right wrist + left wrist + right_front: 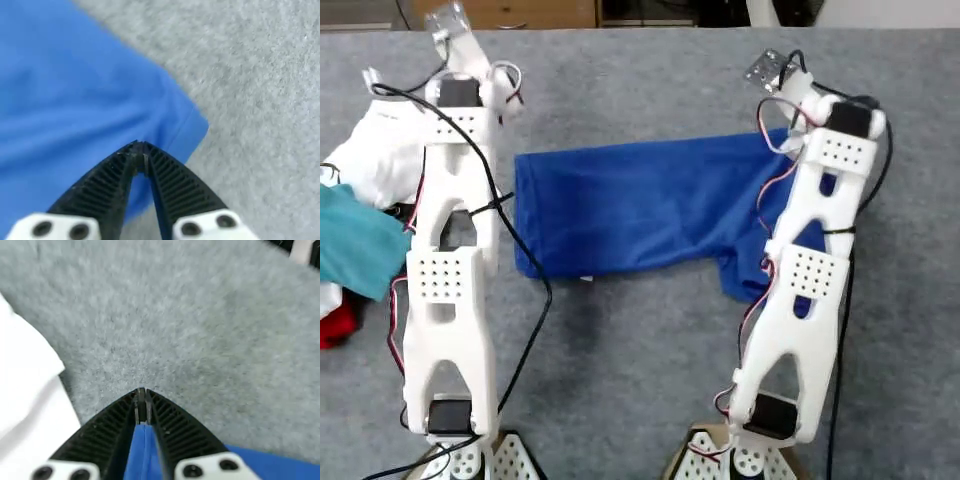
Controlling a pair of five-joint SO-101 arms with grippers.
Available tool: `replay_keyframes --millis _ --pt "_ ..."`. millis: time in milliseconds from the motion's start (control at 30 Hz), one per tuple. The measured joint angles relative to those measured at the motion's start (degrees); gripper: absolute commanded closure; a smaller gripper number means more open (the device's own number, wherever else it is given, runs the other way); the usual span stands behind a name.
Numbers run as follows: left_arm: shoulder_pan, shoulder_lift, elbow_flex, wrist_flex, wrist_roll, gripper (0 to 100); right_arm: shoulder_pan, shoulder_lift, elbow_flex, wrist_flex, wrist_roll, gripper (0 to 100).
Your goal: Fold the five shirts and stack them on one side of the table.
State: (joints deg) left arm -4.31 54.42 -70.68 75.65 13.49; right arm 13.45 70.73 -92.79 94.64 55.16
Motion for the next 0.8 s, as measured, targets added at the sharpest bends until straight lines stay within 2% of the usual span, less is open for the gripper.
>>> replay_keyframes --millis 67,200,333,433,633,800 --pt "0.88 0.00 -4.48 6.68 -0.88 98 -0.09 -2.46 0.00 5.01 2.11 99.6" --pt "5.01 0.26 -13.10 21.45 -4.92 98 0.97 -5.71 0.00 6.68 4.57 99.6" --pt "7.56 1.93 -14.68 24.26 -5.54 98 3.78 -8.44 1.14 6.86 6.07 99.6" --pt "8.88 1.93 -14.51 24.62 -5.45 98 4.92 -13.98 7.47 6.86 7.65 99.6" --pt "10.64 -1.58 -9.41 24.62 -5.89 98 5.27 -34.11 38.24 6.68 13.54 99.6" --pt "10.81 -12.84 8.70 24.62 -5.98 98 5.27 -52.75 70.07 -2.37 13.80 99.6"
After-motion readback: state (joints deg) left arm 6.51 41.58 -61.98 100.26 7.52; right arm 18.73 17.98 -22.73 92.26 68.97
